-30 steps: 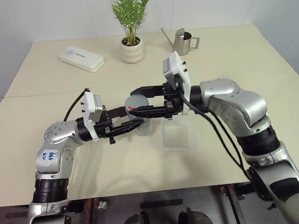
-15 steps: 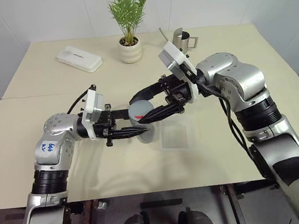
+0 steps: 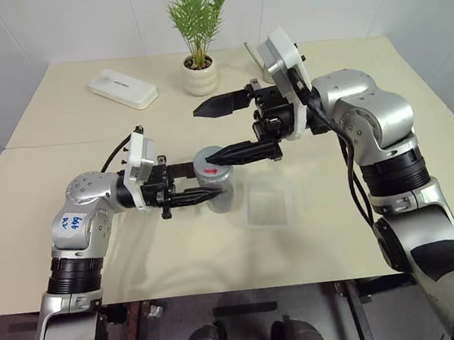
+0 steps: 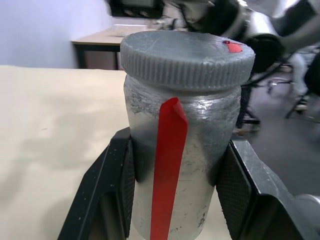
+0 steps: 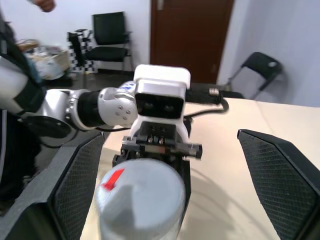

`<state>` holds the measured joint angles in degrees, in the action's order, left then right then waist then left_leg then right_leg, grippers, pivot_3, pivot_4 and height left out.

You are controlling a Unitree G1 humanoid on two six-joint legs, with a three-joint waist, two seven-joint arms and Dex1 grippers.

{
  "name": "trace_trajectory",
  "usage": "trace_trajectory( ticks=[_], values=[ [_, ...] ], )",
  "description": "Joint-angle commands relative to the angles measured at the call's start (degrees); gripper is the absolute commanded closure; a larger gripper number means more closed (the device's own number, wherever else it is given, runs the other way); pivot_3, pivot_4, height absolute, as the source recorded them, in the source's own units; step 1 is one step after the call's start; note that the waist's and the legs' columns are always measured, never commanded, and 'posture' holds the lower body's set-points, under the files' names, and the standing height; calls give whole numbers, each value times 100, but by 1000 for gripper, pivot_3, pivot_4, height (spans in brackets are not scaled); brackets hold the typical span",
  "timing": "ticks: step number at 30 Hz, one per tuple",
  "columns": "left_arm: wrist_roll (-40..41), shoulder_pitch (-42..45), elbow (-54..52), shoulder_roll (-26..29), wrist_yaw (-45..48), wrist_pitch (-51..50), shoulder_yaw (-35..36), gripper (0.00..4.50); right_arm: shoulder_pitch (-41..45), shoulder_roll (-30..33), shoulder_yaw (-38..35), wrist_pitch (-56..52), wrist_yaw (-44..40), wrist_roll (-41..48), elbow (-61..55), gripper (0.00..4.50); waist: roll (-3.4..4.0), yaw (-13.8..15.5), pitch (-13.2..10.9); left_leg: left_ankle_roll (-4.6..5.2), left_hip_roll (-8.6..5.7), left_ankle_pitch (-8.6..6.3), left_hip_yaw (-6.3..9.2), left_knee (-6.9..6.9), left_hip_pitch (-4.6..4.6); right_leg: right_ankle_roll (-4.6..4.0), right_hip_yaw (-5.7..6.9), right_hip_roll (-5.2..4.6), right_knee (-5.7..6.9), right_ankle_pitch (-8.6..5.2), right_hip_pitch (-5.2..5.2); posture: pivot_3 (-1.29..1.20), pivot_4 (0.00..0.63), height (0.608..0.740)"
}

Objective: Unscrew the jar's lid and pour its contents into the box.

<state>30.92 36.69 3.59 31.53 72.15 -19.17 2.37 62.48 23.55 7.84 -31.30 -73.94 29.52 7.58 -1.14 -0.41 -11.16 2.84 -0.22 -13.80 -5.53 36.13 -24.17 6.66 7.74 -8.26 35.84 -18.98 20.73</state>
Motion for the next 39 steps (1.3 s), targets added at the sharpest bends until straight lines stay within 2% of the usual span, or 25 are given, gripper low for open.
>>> trace_trajectory(
  ticks=[1, 11, 17, 39],
  values=[
    [-11, 16, -17, 2, -200, 124, 161, 2644, -108, 19, -2, -22, 428, -158, -538, 13, 0, 0, 0, 0, 0, 0, 0, 0, 0, 0, 0, 0, 0, 0, 0, 0, 150, 740],
    [7, 120, 78, -45, -409, 95, 53, 2644, -361, -224, 257, -549, 1456, -409, -1148, 13, 0, -8, 0, -2, 0, 1, -1, 1, 0, 0, -1, 2, 2, 0, 1, 0, 150, 740],
    [123, 153, 20, -76, -402, -83, 43, 2644, -291, -343, 166, -379, 1667, -489, -857, 13, 0, -6, 0, -2, 0, 1, -1, 0, 0, 0, 0, 3, 2, 0, 1, 0, 150, 740],
    [201, 32, -85, -144, -246, 150, 209, 2644, -417, 473, -362, 471, 998, -385, 307, 13, 0, -6, 0, 0, 0, 2, -2, 2, 0, 0, 0, 4, 2, 0, 0, 0, 150, 740]
  ],
)
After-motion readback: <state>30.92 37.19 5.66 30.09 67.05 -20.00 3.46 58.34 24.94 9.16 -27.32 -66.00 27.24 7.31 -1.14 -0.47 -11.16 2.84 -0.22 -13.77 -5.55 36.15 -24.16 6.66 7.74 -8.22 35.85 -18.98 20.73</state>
